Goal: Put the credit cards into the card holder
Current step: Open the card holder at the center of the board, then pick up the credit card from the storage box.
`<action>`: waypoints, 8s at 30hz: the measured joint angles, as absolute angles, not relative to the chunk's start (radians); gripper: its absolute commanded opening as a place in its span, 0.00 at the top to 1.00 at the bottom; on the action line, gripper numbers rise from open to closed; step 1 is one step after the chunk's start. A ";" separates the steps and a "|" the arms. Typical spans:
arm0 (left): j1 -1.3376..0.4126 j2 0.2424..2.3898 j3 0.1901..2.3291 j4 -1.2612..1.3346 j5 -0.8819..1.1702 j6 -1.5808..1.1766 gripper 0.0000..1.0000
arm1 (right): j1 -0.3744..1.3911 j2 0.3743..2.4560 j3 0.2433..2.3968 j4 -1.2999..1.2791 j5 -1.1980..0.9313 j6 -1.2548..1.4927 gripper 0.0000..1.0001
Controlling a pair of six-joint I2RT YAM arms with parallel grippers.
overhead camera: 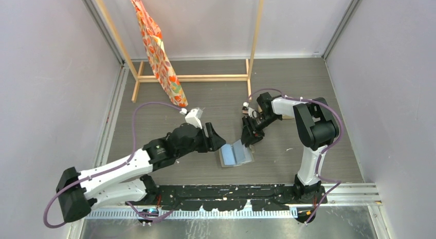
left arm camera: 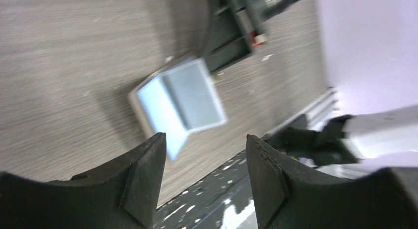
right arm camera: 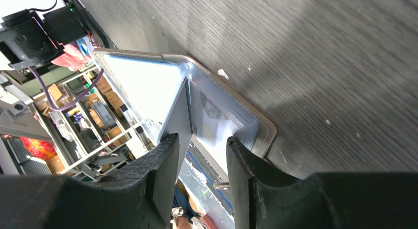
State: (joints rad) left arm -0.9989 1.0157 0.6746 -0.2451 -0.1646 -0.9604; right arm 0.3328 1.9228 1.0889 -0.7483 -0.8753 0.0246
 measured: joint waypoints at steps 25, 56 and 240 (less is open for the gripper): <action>-1.144 1.495 0.773 0.056 -0.187 -0.991 0.39 | 0.339 1.923 1.097 -0.762 -0.867 -0.006 0.54; -1.104 1.561 0.689 0.164 -0.179 -1.053 0.50 | 0.345 1.923 1.104 -0.773 -0.858 -0.021 0.54; -1.032 0.534 0.197 0.072 -0.164 -0.945 0.04 | -0.174 1.917 1.426 -0.642 -0.678 -0.005 0.99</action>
